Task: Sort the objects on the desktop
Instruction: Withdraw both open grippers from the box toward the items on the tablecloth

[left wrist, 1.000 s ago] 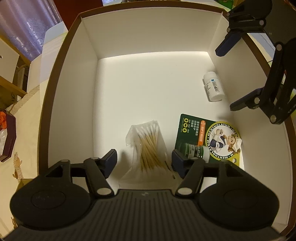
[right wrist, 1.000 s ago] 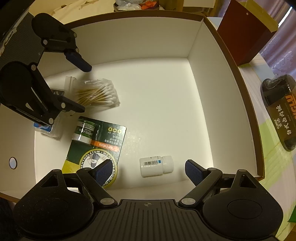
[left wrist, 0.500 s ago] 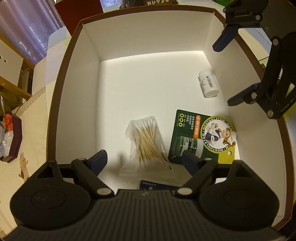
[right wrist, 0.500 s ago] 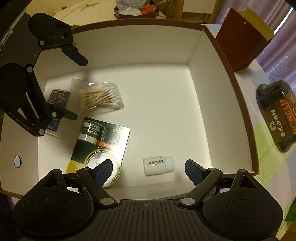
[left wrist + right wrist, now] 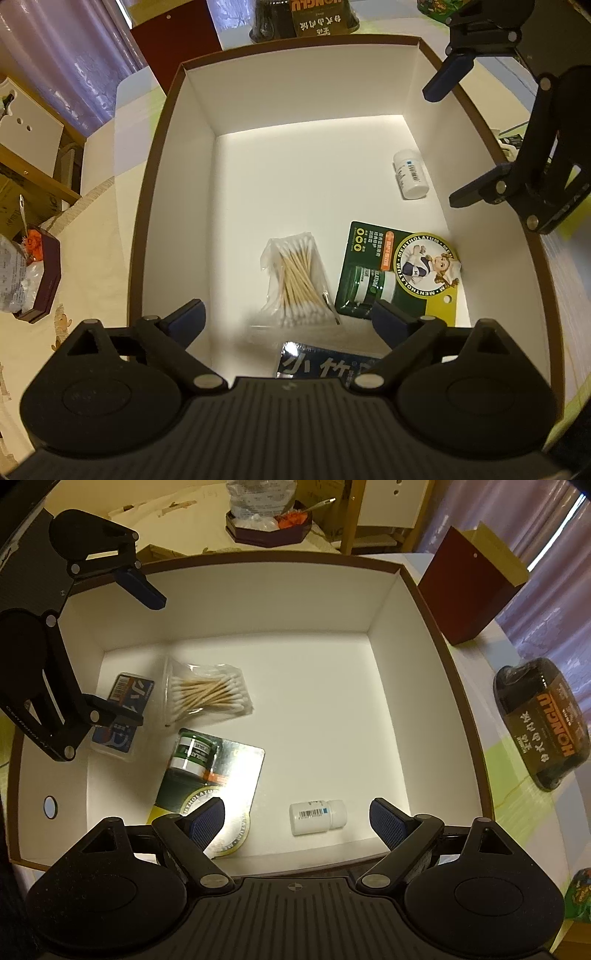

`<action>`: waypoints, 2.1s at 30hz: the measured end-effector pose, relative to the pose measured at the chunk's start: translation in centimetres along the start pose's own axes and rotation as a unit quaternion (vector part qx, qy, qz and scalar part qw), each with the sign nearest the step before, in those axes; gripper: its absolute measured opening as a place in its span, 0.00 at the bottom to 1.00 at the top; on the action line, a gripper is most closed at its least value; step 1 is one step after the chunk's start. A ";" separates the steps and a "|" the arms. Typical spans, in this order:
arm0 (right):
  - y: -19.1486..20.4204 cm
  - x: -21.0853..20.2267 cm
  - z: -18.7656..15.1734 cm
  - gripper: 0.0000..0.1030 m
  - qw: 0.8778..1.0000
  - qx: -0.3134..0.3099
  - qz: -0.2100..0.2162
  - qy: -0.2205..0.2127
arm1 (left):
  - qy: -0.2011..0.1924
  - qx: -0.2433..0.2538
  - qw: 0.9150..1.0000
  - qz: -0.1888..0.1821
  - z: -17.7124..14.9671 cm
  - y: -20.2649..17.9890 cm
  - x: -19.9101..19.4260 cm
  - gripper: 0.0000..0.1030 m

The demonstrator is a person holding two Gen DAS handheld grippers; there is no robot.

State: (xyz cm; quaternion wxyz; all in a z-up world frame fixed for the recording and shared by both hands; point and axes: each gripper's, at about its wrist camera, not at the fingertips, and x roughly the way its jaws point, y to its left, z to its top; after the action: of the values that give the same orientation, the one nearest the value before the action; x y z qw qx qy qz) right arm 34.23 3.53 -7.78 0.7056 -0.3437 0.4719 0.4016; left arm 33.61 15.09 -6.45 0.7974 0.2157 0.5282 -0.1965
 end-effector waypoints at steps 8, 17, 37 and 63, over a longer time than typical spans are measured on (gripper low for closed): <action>1.1 -2.0 -0.7 0.86 1.000 0.005 -0.007 -0.024 | -0.016 0.000 1.000 0.007 -0.6 -0.7 -2.1 0.93; 2.6 -4.6 -2.1 0.86 0.998 0.002 -0.017 -0.055 | -0.037 0.002 0.999 0.015 -1.6 -2.0 -5.0 0.93; 5.3 -9.9 -6.5 0.86 0.991 0.001 -0.016 -0.131 | -0.064 -0.024 0.997 0.042 -4.4 -5.3 -10.2 0.96; 6.1 -15.1 -16.1 0.86 0.981 0.001 0.018 -0.196 | -0.077 -0.120 0.986 0.087 -9.2 -11.4 -15.6 0.96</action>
State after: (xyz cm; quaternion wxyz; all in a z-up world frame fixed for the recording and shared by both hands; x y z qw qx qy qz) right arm 18.96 -11.38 0.70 0.7771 -0.2492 0.3313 0.4736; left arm 14.78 12.03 3.27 0.8698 0.1480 0.4642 -0.0782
